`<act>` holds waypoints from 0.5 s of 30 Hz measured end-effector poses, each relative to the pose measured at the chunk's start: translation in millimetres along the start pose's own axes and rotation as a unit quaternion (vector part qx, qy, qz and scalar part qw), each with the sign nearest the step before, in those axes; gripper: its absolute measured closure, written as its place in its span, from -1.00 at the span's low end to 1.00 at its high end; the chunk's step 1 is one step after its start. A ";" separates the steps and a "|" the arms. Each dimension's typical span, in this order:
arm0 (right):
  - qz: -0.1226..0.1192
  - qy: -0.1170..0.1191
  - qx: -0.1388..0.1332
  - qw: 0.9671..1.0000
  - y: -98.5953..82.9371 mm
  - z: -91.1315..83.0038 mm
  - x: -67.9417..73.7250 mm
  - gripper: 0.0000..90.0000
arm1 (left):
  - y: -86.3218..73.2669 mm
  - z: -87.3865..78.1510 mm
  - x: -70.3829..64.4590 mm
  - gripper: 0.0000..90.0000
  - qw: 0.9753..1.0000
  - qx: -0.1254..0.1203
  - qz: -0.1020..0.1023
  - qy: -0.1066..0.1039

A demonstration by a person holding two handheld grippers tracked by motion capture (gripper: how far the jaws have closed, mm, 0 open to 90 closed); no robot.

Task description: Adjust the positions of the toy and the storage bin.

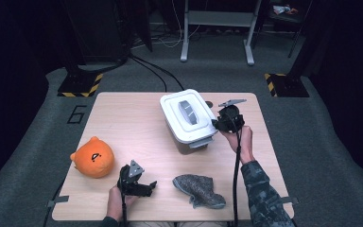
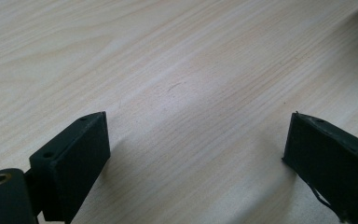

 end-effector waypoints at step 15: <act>-0.011 -0.016 0.007 1.000 4.2 2.4 -8.7 0.36 | 0.0 0.0 0.0 -0.85 1.000 0.000 0.000 0.000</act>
Point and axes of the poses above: each handheld gripper's, and its own axes: z roughly forward along the jaws, y roughly out of its top, x roughly to its left, the point moved 4 cm from there along z, roughly forward along the jaws, and after that the axes turned 4 degrees about -y, right-handed, at the moved point
